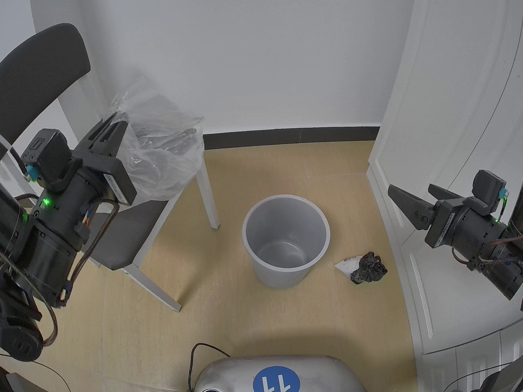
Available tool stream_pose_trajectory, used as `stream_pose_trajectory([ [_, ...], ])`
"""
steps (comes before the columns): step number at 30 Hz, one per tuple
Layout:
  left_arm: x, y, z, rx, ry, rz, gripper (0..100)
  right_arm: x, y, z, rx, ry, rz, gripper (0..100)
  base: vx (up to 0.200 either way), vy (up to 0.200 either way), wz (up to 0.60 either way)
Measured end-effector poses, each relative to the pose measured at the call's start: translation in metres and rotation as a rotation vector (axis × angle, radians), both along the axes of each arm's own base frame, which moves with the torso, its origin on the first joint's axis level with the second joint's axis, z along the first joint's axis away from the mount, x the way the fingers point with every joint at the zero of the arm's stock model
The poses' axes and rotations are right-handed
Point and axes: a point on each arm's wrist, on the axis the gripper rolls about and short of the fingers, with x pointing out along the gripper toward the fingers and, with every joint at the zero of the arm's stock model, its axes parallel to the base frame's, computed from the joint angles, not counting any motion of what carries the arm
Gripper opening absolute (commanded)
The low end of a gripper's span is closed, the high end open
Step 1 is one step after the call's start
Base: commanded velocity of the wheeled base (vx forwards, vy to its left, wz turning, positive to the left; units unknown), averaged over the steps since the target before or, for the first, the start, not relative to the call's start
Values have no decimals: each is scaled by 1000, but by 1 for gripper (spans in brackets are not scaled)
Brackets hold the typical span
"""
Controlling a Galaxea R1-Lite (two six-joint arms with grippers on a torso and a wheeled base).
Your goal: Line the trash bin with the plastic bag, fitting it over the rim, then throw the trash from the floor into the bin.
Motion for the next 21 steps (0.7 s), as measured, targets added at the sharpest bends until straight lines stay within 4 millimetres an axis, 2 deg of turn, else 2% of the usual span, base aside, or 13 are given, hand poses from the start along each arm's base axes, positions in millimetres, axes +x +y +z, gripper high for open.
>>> stream_pose_trajectory([
  [7, -16, -13, -2, -4, 7, -103, 0, 6, -2, -6, -13, 17, -25, 100, 0, 0, 0],
  [21, -57, -24, 10, -57, -31, -296, 0, 1, -3, -4, -13, 16, -19, 100, 0, 0, 0],
])
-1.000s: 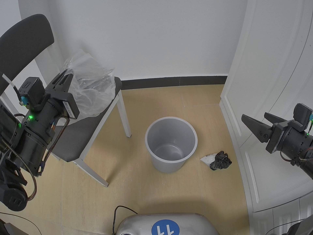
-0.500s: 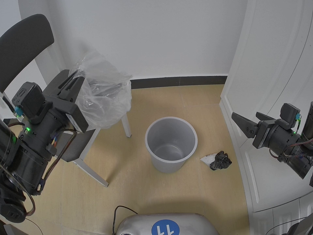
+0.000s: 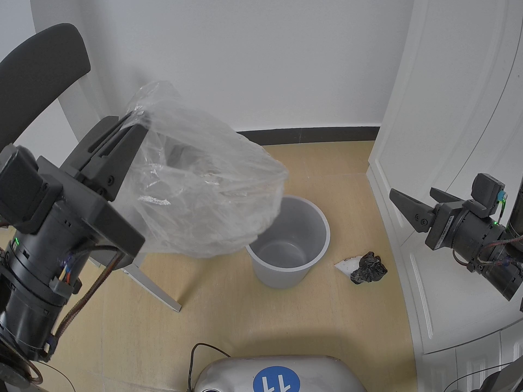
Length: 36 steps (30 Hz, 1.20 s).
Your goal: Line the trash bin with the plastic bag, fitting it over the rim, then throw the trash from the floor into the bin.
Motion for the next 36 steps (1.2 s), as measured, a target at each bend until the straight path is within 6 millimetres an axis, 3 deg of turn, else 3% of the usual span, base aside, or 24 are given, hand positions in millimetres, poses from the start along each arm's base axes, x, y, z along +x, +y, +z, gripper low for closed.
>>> stream_pose_trajectory([
  [9, -8, -4, 4, -23, -11, -72, 0, -4, -1, -7, -17, 22, 14, 100, 0, 0, 0],
  [18, -12, -7, 7, -43, -15, -103, 0, -11, 5, -30, -129, 162, 65, 100, 0, 0, 0],
  [29, -18, -12, 9, -56, -18, -146, 0, -34, 13, -49, -225, 261, 220, 100, 0, 0, 0],
  [36, -21, -14, 9, -58, -15, -171, 0, -36, 18, -65, -263, 319, 280, 100, 0, 0, 0],
])
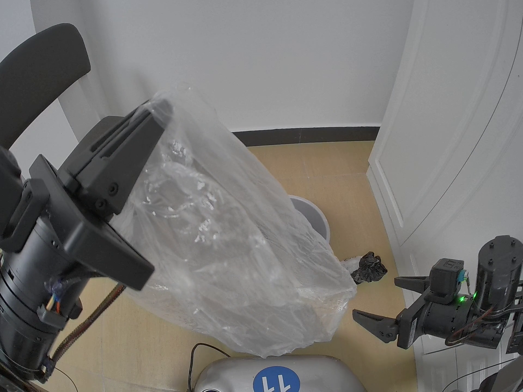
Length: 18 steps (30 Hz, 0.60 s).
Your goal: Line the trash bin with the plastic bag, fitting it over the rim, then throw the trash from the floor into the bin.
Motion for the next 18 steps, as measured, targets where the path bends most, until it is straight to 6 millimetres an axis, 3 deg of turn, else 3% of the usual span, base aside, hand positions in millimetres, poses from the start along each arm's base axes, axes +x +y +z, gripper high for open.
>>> stream_pose_trajectory([
  [18, -6, -11, -7, 25, 20, -61, 0, 12, 12, -14, 1, 15, -6, 100, 0, 0, 0],
])
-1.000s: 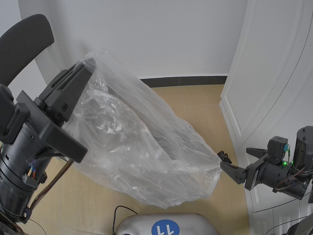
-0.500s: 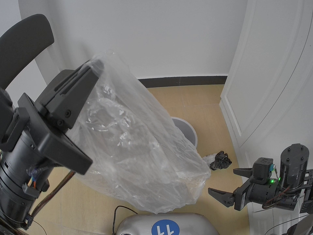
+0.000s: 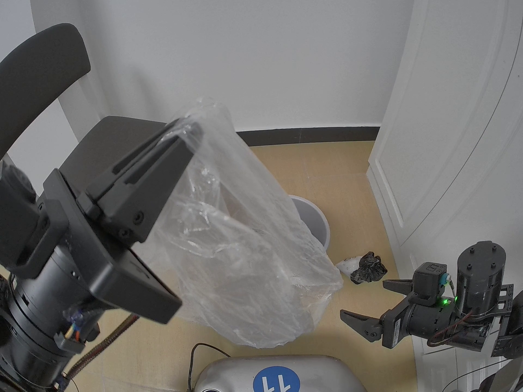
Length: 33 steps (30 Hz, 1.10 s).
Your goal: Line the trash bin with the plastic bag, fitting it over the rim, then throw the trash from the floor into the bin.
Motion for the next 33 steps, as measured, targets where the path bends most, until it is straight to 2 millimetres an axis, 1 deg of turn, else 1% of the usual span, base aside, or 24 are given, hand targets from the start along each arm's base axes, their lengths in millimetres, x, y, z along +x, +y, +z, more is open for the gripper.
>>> stream_pose_trajectory([
  [7, 0, 0, 1, -2, -1, -1, 0, 4, 2, -6, -19, 20, -7, 100, 0, 0, 0],
  [20, -1, 0, 2, -6, -5, -1, 0, 9, 2, -10, -22, 15, -36, 100, 0, 0, 0],
  [28, -2, 1, 4, -27, -16, -5, 0, 20, 1, -17, -26, 24, -75, 100, 0, 0, 0],
  [33, -3, 0, 5, -43, -23, -15, 0, 31, 7, -17, 59, -14, -97, 100, 0, 0, 0],
])
